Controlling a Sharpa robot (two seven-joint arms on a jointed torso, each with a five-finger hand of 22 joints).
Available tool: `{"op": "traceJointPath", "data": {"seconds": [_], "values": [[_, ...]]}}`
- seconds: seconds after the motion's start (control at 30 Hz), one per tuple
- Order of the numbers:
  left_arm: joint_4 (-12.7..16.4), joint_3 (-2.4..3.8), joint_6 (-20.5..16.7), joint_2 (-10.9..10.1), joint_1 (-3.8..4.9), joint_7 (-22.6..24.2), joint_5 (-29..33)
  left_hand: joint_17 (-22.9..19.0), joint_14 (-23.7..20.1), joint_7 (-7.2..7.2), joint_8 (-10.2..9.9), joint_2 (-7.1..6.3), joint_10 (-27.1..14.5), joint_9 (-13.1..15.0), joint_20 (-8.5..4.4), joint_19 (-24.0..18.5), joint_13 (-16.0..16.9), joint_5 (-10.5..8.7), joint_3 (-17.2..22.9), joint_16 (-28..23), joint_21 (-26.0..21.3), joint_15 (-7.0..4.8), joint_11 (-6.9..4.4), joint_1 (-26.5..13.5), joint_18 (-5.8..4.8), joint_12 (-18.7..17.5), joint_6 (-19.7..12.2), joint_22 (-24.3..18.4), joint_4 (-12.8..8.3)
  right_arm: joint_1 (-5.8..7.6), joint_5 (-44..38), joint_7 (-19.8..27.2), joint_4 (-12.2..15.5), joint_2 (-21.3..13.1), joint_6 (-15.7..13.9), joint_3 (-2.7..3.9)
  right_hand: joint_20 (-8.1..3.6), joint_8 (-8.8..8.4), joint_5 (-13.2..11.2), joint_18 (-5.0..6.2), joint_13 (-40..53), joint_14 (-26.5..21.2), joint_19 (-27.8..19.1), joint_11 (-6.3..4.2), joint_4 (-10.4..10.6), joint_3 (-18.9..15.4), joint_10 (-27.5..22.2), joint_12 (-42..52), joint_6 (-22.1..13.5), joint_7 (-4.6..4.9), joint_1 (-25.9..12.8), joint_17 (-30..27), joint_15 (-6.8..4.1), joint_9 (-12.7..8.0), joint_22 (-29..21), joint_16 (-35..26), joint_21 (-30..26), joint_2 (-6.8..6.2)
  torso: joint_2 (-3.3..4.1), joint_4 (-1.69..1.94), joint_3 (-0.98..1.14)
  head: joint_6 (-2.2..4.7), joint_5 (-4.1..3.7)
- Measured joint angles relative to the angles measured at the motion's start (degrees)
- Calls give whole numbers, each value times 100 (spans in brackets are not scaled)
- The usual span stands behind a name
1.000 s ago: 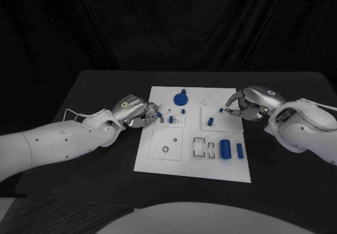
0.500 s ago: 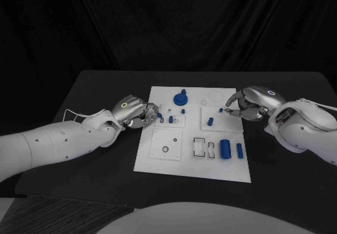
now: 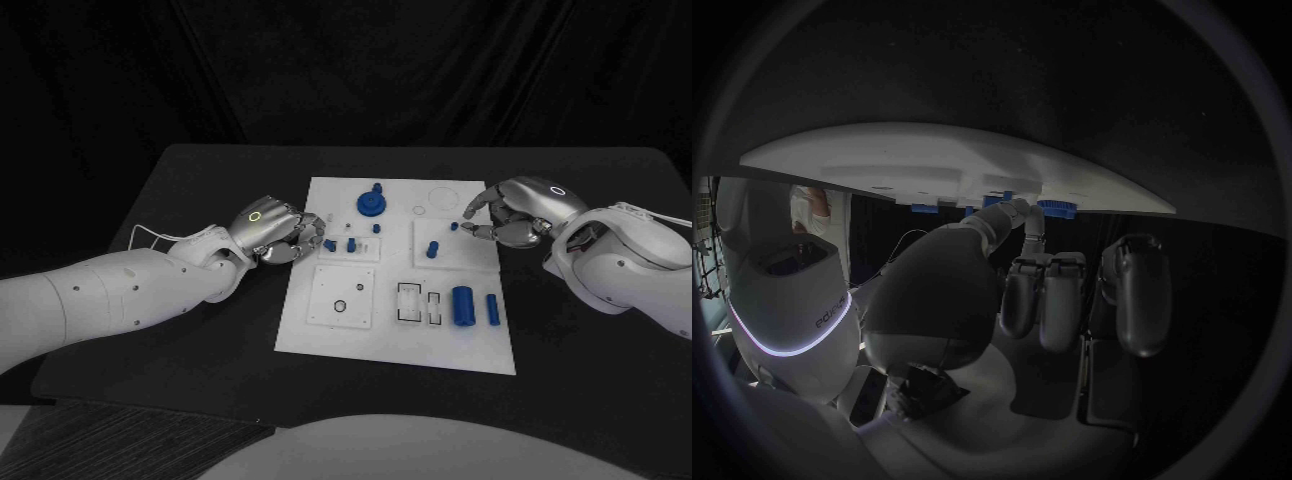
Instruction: Assemble the parts on the task board
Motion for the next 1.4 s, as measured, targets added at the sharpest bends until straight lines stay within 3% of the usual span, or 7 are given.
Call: {"op": "traceJointPath", "data": {"seconds": [0.83,1.03,1.1,1.13,1.23,1.33,1.4], "values": [[8,0,-7,-94,-11,8,-3,0,0,-11,0,-122,2,-1,0,-3,0,-117,76,0,-1,0,-57,122,0,0,11,0,78,-1,0,4,10,-21,-3,0,0,0,0,0,0,0,0,0,0,0,0,0,0,0,0,0,0,-18,0,0,0,0,-1,0,-1,0,9],[290,0,-154,-352,8,6,-3,0,0,-9,-12,-283,2,-80,-1,-2,0,-798,343,0,-1,-1,-58,284,1,0,7,0,345,-1,1,4,35,-68,-12,0,0,0,0,0,0,0,0,0,0,0,0,0,0,0,0,0,0,-19,0,0,0,0,-1,0,-1,0,-24],[401,-10,-179,-452,86,-1,-3,0,0,56,-193,-319,3,-263,-1,-1,0,-992,383,0,-1,-1,-56,318,1,0,-96,0,389,-1,1,4,52,-83,-21,0,0,0,0,0,0,0,0,0,0,0,0,0,0,0,0,0,0,-20,0,0,0,0,-1,1,-1,0,-27],[458,-14,-180,-504,158,-6,-3,0,0,12,-365,-388,3,-372,-1,-1,0,-1097,469,0,0,-1,-56,383,1,0,-335,0,577,-1,1,4,61,-92,-26,0,0,0,0,0,0,0,0,0,0,0,0,0,0,0,0,0,0,-20,0,0,0,0,-1,1,-1,0,-28],[640,-8,-114,-656,502,-28,-11,0,0,-2,-695,-542,3,-608,0,-1,0,-1335,527,0,1,-1,-56,362,0,-3,-716,0,640,-1,1,5,88,-118,-51,0,0,0,0,1,0,0,0,0,0,0,0,0,0,0,0,0,0,-20,0,0,0,0,-1,1,-1,0,-9],[822,10,165,-781,899,-114,-139,0,0,-91,-1129,-663,-16,-825,-2,3,0,-1762,469,0,319,-1,-75,346,-1,-3,-1206,0,949,-1,2,5,98,-125,-76,0,0,0,0,0,0,0,0,0,0,0,0,0,0,1,1,0,0,-21,0,0,0,-1,-2,1,-1,0,-3],[937,8,497,-826,1162,-227,-382,0,-1,-206,-1295,-824,28,-916,-62,59,0,-1967,169,0,426,-3,-134,179,-1,-3,-1348,0,1341,-1,2,5,106,-121,-90,0,0,0,0,0,0,0,0,0,0,0,0,0,0,1,1,0,0,-21,0,0,0,-1,-2,1,-1,0,3]]}}
